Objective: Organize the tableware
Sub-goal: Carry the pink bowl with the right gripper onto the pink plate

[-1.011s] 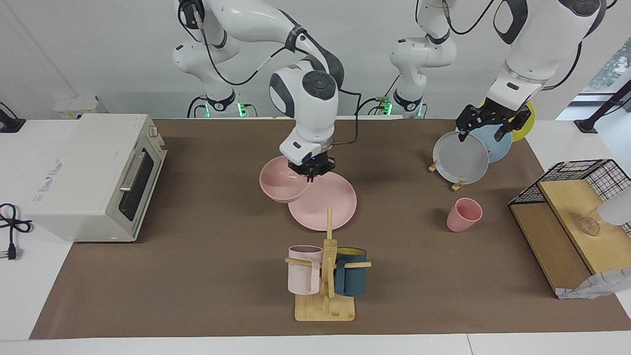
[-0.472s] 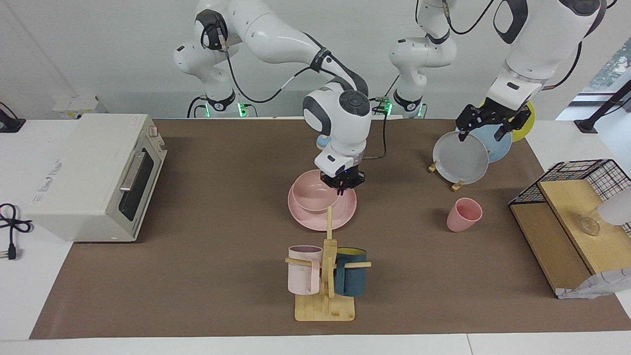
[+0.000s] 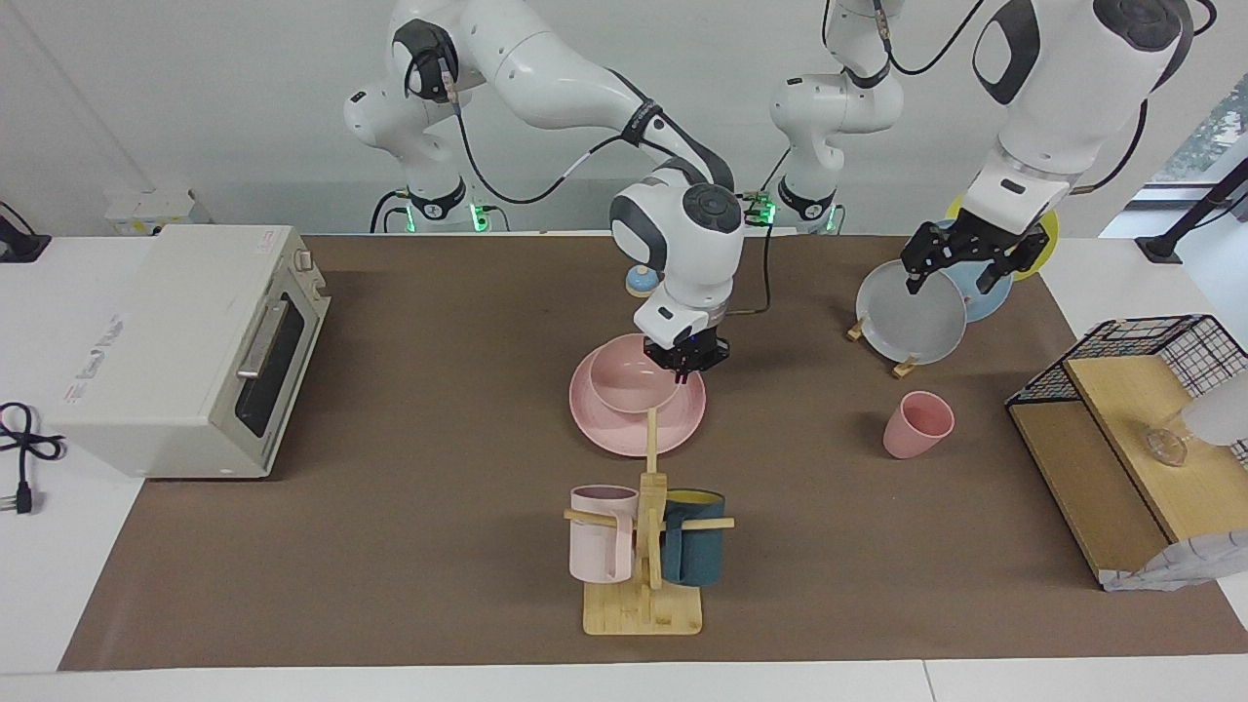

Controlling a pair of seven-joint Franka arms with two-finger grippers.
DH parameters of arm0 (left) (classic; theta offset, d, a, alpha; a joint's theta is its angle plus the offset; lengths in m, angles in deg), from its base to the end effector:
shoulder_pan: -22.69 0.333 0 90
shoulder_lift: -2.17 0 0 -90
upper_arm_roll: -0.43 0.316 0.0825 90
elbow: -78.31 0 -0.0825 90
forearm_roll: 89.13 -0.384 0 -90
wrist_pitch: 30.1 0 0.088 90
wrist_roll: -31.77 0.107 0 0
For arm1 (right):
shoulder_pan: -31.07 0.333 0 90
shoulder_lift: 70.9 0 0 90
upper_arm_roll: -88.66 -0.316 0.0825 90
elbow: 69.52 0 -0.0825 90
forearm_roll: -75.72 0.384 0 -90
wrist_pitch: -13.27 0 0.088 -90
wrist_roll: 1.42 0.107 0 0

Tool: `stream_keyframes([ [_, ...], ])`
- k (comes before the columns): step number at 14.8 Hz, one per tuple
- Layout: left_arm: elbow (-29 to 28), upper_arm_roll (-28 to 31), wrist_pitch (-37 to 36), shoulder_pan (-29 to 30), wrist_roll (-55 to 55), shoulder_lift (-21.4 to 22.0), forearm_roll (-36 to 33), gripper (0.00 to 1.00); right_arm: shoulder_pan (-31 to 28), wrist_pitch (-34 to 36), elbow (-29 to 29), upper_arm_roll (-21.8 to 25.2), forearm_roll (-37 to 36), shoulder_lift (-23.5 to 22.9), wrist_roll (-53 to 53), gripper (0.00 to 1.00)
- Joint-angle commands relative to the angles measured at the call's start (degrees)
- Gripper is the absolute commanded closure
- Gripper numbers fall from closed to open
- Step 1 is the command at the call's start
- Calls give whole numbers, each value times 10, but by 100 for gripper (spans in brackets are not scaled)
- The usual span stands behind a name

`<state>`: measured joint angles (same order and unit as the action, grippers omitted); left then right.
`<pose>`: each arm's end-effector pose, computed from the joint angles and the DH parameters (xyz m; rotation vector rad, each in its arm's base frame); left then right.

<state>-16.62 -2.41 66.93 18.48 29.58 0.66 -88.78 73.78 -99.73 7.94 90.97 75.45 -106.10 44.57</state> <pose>0.5664 -0.0703 0.5796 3.1306 -0.1317 0.0152 0.5478 0.4738 0.3657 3.1226 -0.1379 0.0368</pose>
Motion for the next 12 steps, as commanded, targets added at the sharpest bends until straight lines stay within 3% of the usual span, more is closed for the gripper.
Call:
stream_keyframes([
  [1,10,-1,59,2,3,-82,-20,0,-5,-3,7,-2,15,8,9,77],
  [2,12,-1,86,2,3,-108,-20,0,-7,8,5,-2,16,8,9,58],
  [4,12,-2,119,2,3,-139,-18,0,-11,25,-12,0,14,11,7,40],
  [7,5,-1,140,3,-4,-156,-17,0,-44,91,-29,7,15,59,-73,32],
  [10,-23,-2,161,3,-33,-157,-17,0,-99,156,4,23,17,140,-171,24],
  [12,-38,-2,170,3,-40,-155,-17,0,-116,208,26,68,17,193,-260,21],
])
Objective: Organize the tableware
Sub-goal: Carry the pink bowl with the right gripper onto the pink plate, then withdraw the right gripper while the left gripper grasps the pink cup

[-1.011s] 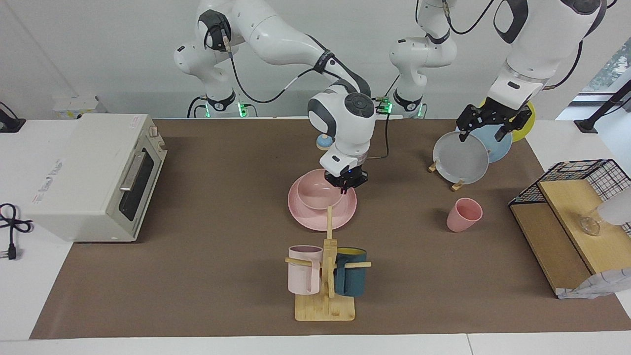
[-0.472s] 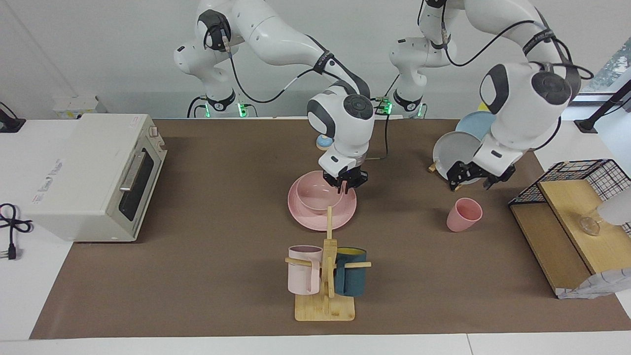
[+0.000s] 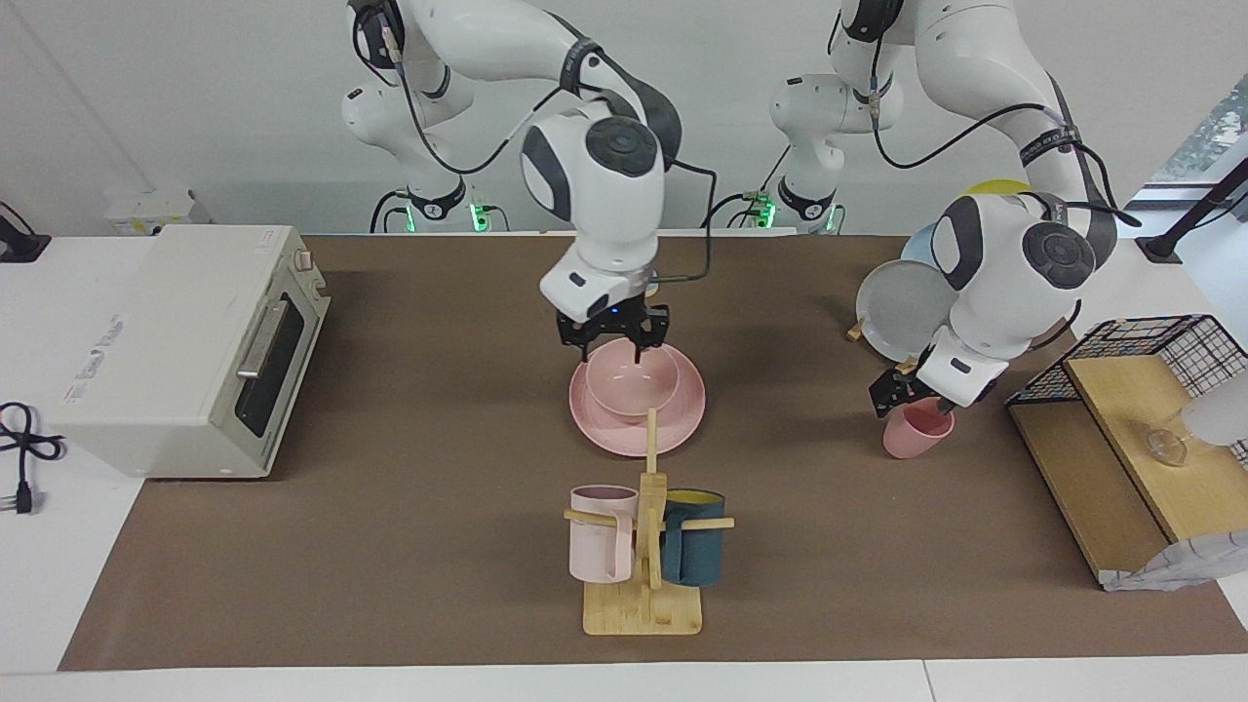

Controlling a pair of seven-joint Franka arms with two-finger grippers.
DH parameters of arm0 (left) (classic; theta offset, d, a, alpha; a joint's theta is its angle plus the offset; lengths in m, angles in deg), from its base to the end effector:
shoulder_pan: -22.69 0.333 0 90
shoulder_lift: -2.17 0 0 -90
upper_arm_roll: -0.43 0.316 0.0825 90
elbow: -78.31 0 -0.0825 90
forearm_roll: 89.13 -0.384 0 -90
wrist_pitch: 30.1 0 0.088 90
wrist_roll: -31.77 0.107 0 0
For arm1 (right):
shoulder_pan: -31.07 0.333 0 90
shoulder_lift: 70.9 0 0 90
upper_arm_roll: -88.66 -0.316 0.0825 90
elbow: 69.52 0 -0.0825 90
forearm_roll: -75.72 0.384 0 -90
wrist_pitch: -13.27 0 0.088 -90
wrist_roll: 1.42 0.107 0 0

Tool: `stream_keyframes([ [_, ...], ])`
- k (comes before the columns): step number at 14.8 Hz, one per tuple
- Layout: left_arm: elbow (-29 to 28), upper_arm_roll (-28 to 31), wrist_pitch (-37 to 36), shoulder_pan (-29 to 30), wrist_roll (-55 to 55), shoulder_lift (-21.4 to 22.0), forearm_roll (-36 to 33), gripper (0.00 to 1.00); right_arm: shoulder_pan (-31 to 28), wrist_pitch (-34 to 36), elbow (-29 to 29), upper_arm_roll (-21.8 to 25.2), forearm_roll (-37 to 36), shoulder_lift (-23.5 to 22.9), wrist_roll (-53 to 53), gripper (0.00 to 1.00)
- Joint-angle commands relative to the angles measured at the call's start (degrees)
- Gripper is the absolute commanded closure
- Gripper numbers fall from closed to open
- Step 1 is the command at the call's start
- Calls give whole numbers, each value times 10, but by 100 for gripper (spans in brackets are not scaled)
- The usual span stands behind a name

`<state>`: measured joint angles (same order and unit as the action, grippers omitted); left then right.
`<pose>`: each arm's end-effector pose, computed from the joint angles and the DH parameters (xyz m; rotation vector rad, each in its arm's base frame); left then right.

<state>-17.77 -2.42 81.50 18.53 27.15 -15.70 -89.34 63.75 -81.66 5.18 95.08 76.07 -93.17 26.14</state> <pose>0.6390 -0.0755 0.4177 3.1325 -0.0643 -0.0652 0.5954 0.3095 0.5207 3.0939 -0.0243 -0.0203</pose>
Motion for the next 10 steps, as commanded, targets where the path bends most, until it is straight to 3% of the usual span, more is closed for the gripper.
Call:
stream_keyframes([
  [1,-31,-2,27,3,-16,8,-11,0,-26,52,57,50,11,84,-127,21],
  [4,-47,-2,37,4,-20,10,-11,0,-89,110,58,65,5,127,-248,12],
  [5,-56,-2,47,3,-31,11,-11,0,-105,123,62,68,0,137,-276,3],
  [7,-69,-2,66,2,-43,12,-11,1,-117,128,74,98,0,139,-299,0],
  [9,-72,-2,71,3,-42,12,-11,7,-134,140,77,105,10,145,-295,0],
  [10,-73,-2,74,3,-42,11,-11,16,-145,139,77,105,11,145,-296,0],
])
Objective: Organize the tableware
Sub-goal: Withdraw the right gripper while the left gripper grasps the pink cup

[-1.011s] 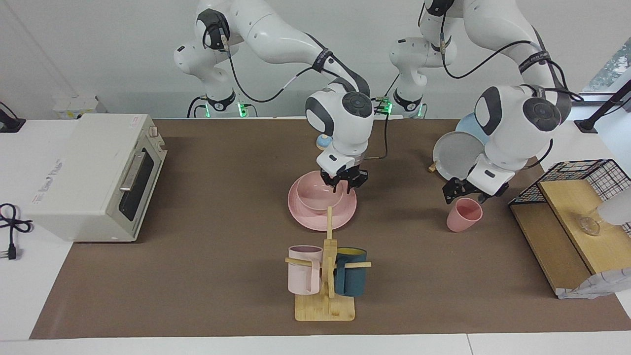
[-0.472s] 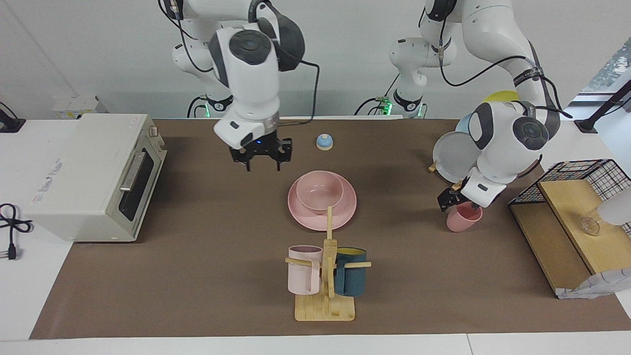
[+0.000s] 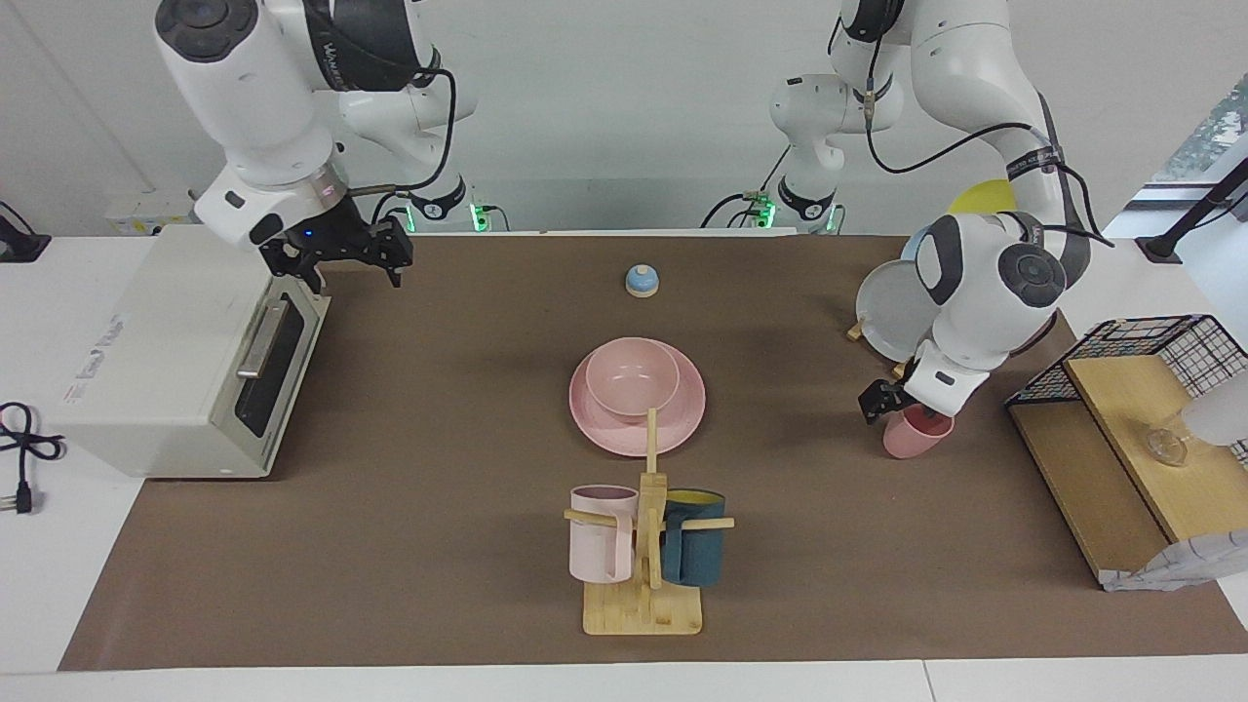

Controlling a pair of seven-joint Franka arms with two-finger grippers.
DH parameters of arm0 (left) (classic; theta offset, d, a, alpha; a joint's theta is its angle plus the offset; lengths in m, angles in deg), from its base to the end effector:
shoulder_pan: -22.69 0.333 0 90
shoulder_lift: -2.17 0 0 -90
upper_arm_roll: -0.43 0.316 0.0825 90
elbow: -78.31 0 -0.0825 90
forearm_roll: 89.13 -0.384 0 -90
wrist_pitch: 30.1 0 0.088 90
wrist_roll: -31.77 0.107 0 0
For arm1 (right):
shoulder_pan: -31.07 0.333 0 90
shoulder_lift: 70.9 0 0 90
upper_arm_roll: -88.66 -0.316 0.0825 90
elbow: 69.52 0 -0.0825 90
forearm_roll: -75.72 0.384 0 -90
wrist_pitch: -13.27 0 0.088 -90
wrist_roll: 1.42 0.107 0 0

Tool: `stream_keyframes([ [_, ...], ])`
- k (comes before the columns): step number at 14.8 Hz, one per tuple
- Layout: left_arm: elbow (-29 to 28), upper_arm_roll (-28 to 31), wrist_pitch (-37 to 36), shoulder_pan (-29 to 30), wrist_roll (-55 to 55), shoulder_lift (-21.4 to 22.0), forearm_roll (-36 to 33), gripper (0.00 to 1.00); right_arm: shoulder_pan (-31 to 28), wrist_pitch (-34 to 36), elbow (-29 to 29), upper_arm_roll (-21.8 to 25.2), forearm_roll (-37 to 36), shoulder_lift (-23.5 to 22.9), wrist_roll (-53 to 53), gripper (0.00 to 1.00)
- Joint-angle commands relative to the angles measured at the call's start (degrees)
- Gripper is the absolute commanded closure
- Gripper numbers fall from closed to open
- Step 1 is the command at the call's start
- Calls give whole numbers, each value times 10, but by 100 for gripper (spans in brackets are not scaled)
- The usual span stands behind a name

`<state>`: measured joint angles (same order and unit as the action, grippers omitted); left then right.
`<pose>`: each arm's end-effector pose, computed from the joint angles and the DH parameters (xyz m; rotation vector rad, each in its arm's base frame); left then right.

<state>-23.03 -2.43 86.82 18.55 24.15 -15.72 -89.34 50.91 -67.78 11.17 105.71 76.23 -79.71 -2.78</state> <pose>0.6301 -0.0749 0.3826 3.1339 0.0176 -0.0645 0.5812 0.0435 0.6033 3.0940 0.1135 -0.2175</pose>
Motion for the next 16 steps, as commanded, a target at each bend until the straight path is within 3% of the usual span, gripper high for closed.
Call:
stream_keyframes([
  [1,-24,-2,23,3,-12,11,-11,29,-20,3,22,-1,9,13,-11,0],
  [4,-27,-1,25,3,-10,12,-11,94,-52,-30,112,-4,9,74,-13,0],
  [5,-27,-1,27,4,-7,12,-12,100,-58,-35,114,-4,9,76,-13,0],
  [8,-20,-1,26,16,8,12,-14,100,-85,-37,168,-9,8,104,-12,0],
  [10,23,-2,-9,8,6,20,-14,100,-114,-58,170,-26,8,107,-23,0],
  [12,125,-8,-130,-16,-14,22,-10,100,-132,-72,150,-75,-32,97,-41,0],
  [14,213,-8,-239,-48,-68,14,-6,100,-143,-69,138,-95,-40,93,-42,0],
  [16,259,-8,-281,-94,-155,13,11,100,-146,-73,139,-98,-39,93,-43,0],
])
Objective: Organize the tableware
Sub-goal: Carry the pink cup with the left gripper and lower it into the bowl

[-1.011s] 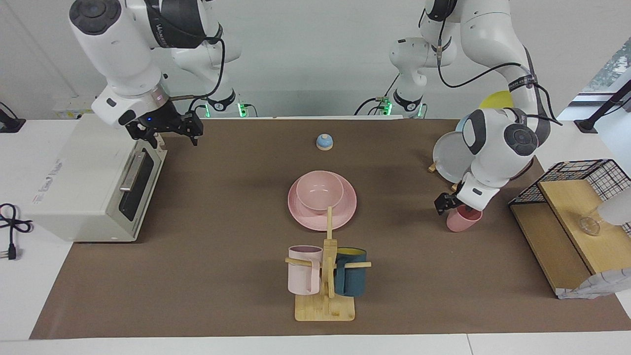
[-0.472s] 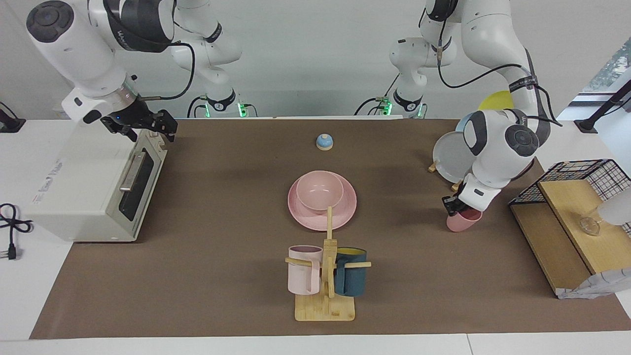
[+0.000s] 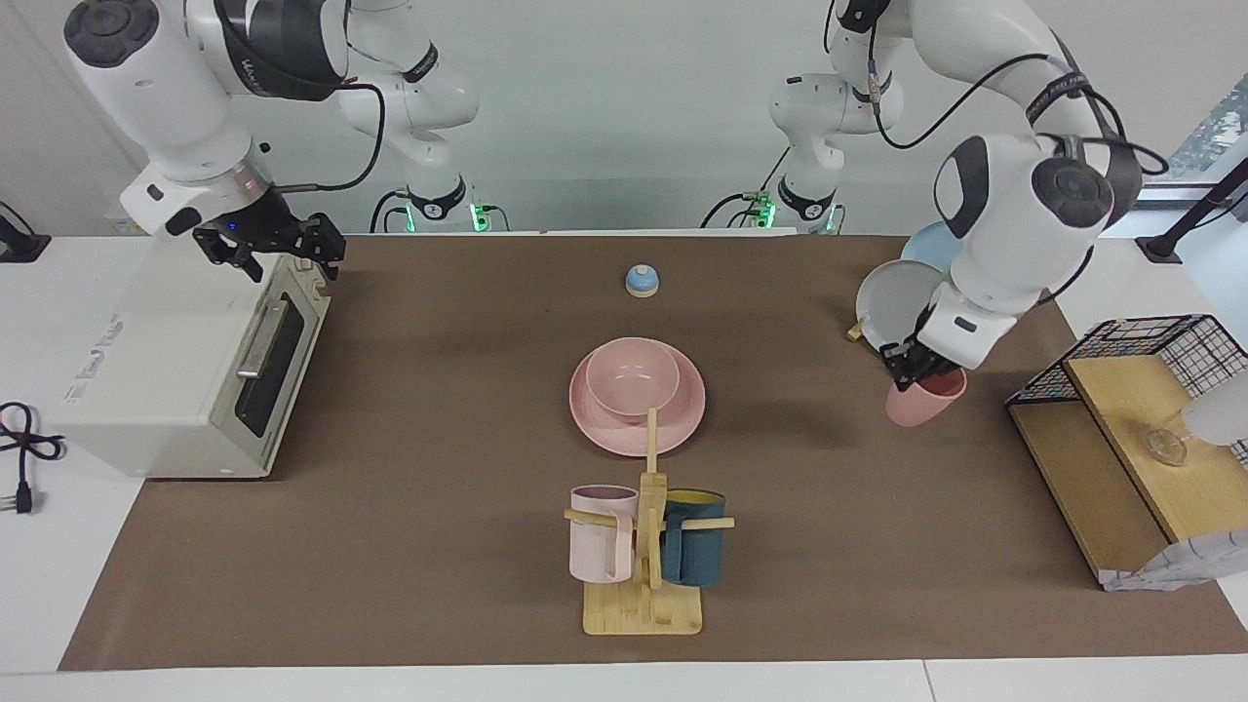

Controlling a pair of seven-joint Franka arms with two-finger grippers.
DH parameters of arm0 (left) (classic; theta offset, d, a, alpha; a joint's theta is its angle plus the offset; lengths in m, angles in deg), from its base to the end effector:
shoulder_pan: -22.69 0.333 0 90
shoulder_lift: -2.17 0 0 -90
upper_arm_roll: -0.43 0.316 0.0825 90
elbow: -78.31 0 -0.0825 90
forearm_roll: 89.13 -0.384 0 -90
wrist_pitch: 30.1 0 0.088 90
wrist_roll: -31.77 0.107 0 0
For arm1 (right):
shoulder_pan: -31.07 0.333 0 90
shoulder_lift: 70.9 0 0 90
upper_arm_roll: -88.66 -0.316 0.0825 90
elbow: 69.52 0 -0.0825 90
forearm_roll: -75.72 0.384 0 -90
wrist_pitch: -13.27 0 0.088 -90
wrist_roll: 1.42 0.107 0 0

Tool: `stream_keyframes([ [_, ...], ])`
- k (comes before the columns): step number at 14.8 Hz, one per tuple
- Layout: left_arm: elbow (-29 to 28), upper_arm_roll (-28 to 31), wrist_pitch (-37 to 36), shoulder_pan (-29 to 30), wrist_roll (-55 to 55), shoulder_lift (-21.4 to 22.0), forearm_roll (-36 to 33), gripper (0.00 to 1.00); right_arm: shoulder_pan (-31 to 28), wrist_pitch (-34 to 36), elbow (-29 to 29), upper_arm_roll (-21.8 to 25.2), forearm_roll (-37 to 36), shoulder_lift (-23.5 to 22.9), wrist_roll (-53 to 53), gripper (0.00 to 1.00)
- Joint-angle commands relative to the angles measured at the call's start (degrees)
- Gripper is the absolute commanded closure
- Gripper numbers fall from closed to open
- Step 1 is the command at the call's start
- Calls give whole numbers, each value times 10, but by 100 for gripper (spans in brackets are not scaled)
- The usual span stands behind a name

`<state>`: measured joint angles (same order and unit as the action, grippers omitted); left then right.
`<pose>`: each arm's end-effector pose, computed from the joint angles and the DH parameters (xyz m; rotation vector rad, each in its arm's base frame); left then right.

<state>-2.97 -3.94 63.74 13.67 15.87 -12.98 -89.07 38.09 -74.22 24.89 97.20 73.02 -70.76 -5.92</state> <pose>0.6200 -0.1416 0.5450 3.1308 0.0722 -0.0757 0.5452 -0.0198 0.5863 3.0944 0.0816 -0.1870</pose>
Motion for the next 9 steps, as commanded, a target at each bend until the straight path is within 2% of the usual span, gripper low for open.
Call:
stream_keyframes([
  [1,65,7,-52,-71,-123,-15,14,100,-18,-10,2,-12,-8,3,-10,0],
  [3,80,7,-45,-130,-219,-16,23,100,-18,-11,2,-12,-9,0,-10,0],
  [5,80,7,-38,-174,-271,-21,46,100,-18,-10,-2,-12,-11,-7,-11,0],
  [9,75,8,25,-264,-393,-62,32,100,-18,-2,-5,-10,-1,-7,-11,0],
])
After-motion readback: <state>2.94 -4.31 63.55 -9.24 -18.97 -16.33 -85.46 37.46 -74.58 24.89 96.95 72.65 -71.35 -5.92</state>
